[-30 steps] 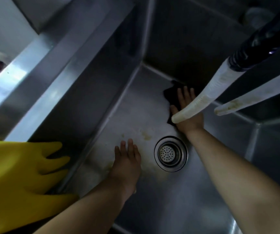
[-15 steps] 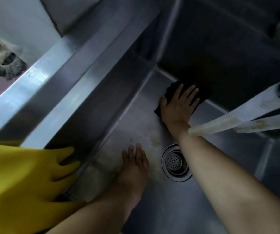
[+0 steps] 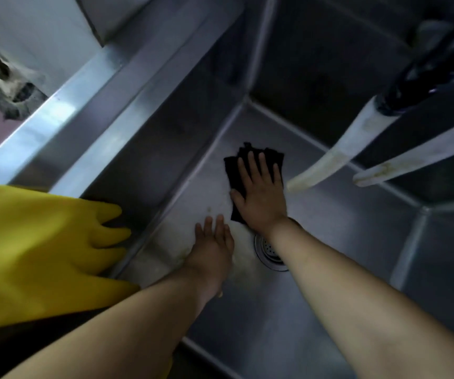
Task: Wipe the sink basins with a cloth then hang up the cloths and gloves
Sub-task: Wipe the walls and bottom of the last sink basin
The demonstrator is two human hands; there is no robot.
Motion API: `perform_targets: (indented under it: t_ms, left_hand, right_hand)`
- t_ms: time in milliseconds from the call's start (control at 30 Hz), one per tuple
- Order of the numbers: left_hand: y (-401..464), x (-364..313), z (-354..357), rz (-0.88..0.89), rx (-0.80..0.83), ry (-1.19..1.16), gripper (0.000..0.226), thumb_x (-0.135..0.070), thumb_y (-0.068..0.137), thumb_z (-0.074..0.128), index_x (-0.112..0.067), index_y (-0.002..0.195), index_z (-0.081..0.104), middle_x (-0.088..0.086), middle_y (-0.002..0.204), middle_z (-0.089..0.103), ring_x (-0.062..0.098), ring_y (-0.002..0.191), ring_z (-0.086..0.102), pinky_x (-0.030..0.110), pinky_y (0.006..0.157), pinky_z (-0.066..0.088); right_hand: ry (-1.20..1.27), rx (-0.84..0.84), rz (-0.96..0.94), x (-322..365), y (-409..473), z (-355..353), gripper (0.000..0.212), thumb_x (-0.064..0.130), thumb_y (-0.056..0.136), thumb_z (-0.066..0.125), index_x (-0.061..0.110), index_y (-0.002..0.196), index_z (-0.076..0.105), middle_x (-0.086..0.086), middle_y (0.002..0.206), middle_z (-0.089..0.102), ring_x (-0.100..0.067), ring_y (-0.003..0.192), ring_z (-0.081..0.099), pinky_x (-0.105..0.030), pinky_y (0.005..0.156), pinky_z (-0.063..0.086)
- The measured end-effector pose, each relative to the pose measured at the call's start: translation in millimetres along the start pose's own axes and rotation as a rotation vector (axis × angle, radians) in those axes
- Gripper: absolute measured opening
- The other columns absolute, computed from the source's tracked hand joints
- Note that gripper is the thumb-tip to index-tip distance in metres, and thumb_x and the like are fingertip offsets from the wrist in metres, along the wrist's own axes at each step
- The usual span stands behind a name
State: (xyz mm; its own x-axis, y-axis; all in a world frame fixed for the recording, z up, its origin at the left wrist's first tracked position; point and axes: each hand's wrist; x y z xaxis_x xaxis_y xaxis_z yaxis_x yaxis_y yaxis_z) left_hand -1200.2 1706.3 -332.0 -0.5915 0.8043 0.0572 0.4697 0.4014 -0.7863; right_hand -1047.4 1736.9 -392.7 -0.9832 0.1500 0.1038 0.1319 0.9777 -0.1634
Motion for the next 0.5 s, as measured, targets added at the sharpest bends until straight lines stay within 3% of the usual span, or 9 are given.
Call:
perform_targets:
  t_ms: [100, 267, 400, 500]
  left_hand:
    - [-14.2, 4.4, -15.1, -0.023, 0.056, -0.058, 0.11, -0.037, 0.083, 0.068, 0.004, 0.145, -0.014, 0.026, 0.153, -0.018, 0.045, 0.142, -0.008, 0.053, 0.116, 0.01]
    - [-49.7, 15.2, -44.5, 0.008, 0.069, -0.026, 0.073, -0.037, 0.097, 0.038, -0.004, 0.149, -0.002, 0.017, 0.158, -0.005, 0.032, 0.145, -0.01, 0.054, 0.115, 0.008]
    - [-88.5, 29.2, -41.3, 0.031, -0.061, -0.177, 0.073, -0.045, 0.097, 0.038, -0.007, 0.15, 0.004, 0.014, 0.159, -0.002, 0.029, 0.146, 0.0, 0.05, 0.114, 0.013]
    - [-105.4, 42.0, -30.6, 0.006, -0.079, -0.234, 0.075, -0.048, 0.095, 0.041, -0.008, 0.149, 0.008, 0.013, 0.158, 0.004, 0.029, 0.144, 0.01, 0.046, 0.112, 0.02]
  right_hand:
    - [0.02, 0.076, -0.017, 6.2, -33.2, -2.3, 0.068, 0.047, 0.096, 0.033, 0.02, 0.152, 0.005, -0.005, 0.159, -0.001, -0.026, 0.146, -0.009, -0.047, 0.117, -0.001]
    - [-0.004, 0.16, 0.001, 11.3, -61.5, -0.9, 0.07, 0.051, 0.097, 0.03, 0.024, 0.146, -0.011, -0.003, 0.154, -0.018, -0.027, 0.144, -0.017, -0.041, 0.114, -0.015]
    - [0.017, 0.13, 0.042, 9.5, -39.2, -3.3, 0.07, 0.054, 0.095, 0.031, 0.024, 0.151, -0.001, -0.002, 0.158, -0.01, -0.025, 0.145, -0.013, -0.043, 0.115, -0.007]
    - [0.001, 0.065, 0.056, 4.3, -5.4, -6.5, 0.069, 0.053, 0.096, 0.031, 0.023, 0.152, 0.003, -0.002, 0.159, -0.005, -0.021, 0.144, -0.013, -0.039, 0.114, -0.015]
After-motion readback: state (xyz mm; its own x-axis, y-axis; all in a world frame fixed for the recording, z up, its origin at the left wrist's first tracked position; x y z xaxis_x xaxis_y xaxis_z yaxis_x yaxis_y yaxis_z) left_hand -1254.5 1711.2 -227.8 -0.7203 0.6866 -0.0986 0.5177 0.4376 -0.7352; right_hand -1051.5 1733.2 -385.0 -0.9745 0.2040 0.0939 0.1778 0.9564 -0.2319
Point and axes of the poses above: each hand's wrist, its own y-axis towards the middle knuckle, its own z-axis out of the palm, x = y × z
